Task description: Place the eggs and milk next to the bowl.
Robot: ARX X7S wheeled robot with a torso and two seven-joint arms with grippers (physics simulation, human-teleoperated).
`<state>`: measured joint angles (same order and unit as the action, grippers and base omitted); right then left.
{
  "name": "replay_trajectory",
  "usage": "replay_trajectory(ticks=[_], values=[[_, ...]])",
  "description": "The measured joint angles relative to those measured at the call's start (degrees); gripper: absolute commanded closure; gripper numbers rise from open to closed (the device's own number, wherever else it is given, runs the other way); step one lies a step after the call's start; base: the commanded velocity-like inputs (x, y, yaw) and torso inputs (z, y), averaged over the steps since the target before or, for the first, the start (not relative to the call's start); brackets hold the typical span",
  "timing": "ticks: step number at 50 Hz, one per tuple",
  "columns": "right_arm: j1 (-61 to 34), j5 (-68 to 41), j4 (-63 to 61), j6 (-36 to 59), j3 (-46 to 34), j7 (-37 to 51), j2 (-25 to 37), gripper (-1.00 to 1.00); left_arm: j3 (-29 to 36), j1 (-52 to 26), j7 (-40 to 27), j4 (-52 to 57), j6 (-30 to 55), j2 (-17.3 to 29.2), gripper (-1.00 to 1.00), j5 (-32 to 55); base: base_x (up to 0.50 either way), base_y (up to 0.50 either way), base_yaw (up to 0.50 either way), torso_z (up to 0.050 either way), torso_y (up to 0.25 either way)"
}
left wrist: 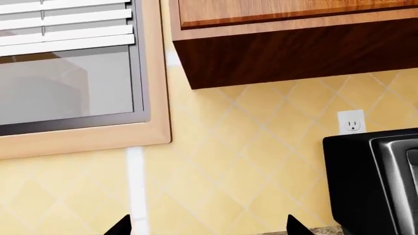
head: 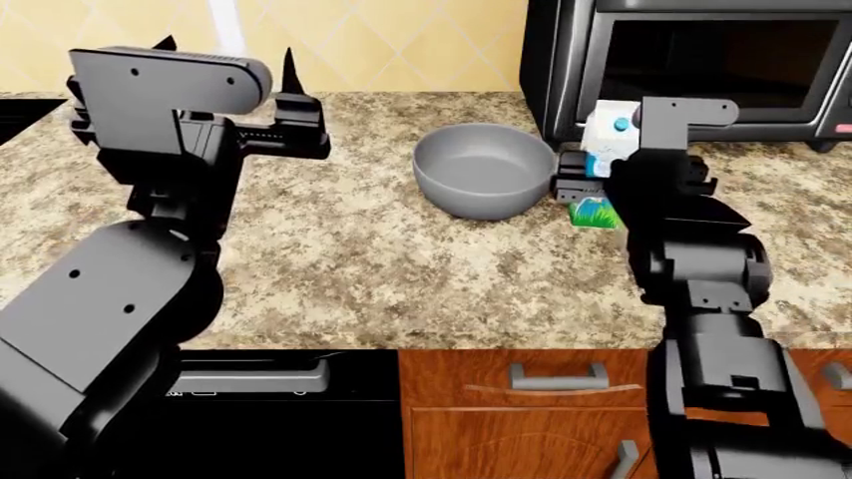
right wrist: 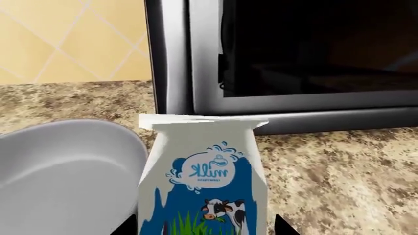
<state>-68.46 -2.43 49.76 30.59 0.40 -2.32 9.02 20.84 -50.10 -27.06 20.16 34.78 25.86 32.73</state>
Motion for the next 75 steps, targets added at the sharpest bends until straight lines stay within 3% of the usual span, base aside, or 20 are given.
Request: replay_trajectory(ticks=[25, 35, 51, 61, 75], values=[[13.4, -3.5, -38.5, 21.7, 1.7, 0.3, 0.5, -1.00, -0.9, 0.9, -0.6, 1.8, 0.4, 0.7, -1.00, 1.4, 0.00, 0.00, 0.00, 0.000, 0.000], [20.7, -6.6, -58.2, 28.3, 3.6, -0.4, 0.4, -1.00, -2.4, 5.3, -1.6, 6.3, -1.3, 2.0, -1.00, 2.2, 0.00, 0.00, 0.00, 0.000, 0.000], [34.1, -11.6, -83.4, 26.8, 5.8, -3.3, -0.2, -1.00, -6.5, 19.9, -3.7, 15.5, -10.3, 4.7, -1.00, 0.8, -0.12, 0.00, 0.00, 0.000, 0.000], [39.3, -13.2, -89.9, 25.0, 7.5, -3.7, -0.6, -1.00, -7.8, 24.8, -4.2, 19.5, -13.2, 6.0, -1.00, 0.4, -0.48, 0.16, 0.00, 0.000, 0.000], [41.8, -12.3, -93.7, 24.0, 4.1, -2.4, 0.1, -1.00, -9.2, 27.3, -4.6, 21.9, -14.5, 7.2, -1.00, 0.9, -0.02, 0.50, 0.00, 0.000, 0.000]])
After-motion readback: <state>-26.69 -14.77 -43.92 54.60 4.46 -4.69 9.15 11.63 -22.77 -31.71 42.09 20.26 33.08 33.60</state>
